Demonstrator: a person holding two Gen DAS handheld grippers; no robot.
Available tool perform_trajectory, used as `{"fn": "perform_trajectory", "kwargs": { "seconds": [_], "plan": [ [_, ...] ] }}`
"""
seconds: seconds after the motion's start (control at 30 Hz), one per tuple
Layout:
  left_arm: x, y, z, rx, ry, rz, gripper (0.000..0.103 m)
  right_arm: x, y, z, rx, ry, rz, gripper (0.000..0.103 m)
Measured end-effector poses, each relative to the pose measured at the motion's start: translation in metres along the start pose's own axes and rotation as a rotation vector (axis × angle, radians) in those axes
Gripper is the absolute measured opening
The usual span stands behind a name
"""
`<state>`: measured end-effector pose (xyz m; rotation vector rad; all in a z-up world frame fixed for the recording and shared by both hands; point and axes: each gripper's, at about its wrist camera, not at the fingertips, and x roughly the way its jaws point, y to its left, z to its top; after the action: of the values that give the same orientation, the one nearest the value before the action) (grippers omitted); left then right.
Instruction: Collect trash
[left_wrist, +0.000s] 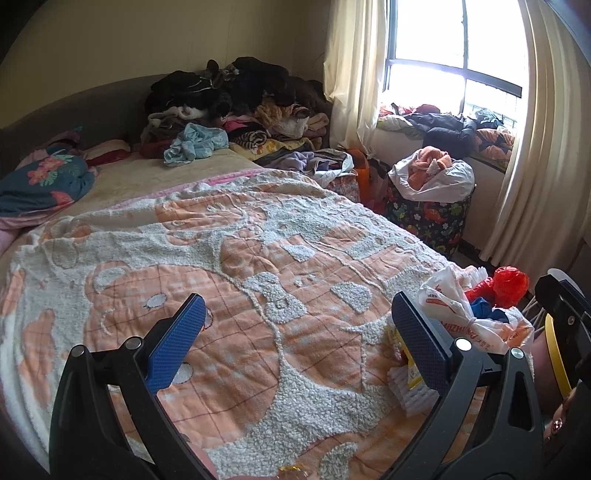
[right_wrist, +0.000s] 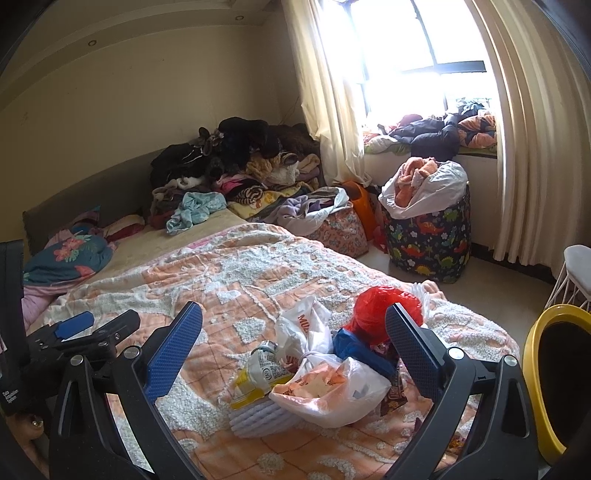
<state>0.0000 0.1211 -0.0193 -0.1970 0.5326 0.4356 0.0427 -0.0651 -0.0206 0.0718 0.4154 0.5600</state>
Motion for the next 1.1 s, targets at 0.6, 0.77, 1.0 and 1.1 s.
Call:
{"fn": "perform_trajectory", "kwargs": {
  "seconds": [0.6, 0.77, 1.0, 1.1],
  "plan": [
    [-0.007, -0.005, 0.002, 0.000, -0.009, -0.031, 0.093, -0.018, -0.014, 0.002, 0.040, -0.056, -0.033, 0.097],
    [-0.010, -0.006, 0.002, 0.001, -0.016, -0.039, 0.093, -0.026, -0.021, 0.003, 0.091, -0.100, -0.012, 0.097],
    [-0.012, -0.008, 0.004, 0.000, -0.021, -0.050, 0.093, -0.033, -0.035, 0.008, 0.166, -0.128, -0.011, 0.097],
    [-0.012, -0.008, 0.004, -0.001, -0.020, -0.050, 0.093, -0.036, -0.039, 0.008, 0.170, -0.122, -0.047, 0.097]
  ]
}}
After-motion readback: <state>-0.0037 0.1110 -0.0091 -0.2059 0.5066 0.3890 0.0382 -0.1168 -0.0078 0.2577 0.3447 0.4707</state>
